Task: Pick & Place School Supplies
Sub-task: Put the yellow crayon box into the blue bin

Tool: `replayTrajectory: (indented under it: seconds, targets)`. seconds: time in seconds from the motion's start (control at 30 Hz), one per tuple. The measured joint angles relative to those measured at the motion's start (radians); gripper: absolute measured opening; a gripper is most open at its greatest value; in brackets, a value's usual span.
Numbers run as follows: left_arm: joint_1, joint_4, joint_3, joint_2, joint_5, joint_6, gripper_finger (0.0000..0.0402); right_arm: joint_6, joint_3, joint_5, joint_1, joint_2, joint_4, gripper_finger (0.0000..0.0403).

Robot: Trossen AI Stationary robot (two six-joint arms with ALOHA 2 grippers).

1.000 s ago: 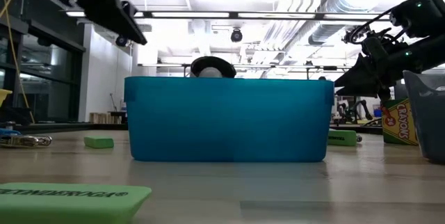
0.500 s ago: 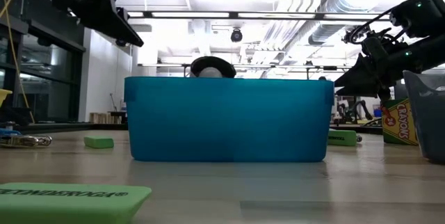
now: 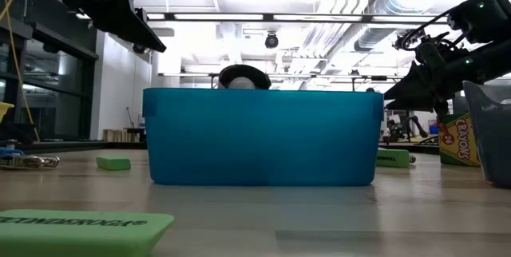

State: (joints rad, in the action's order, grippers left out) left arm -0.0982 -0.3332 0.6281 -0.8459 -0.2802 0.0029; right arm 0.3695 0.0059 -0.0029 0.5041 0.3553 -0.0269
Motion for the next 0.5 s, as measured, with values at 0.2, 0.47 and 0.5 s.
replayTrajectory:
  seconds: [0.2,0.47,0.5]
  targets:
    - [-0.004,0.001,0.0,0.0,-0.002,-0.001,0.0124,0.0,0.0,0.001,0.0,0.0,-0.003,0.0197]
    - [-0.004,0.001,0.0,0.0,-0.002,-0.003,0.0124,0.002,0.0,0.001,0.0,0.0,-0.009,0.0197]
    - [-0.004,0.001,0.0,0.0,-0.001,-0.003,0.0124,0.002,0.0,0.001,0.0,0.0,-0.012,0.0197]
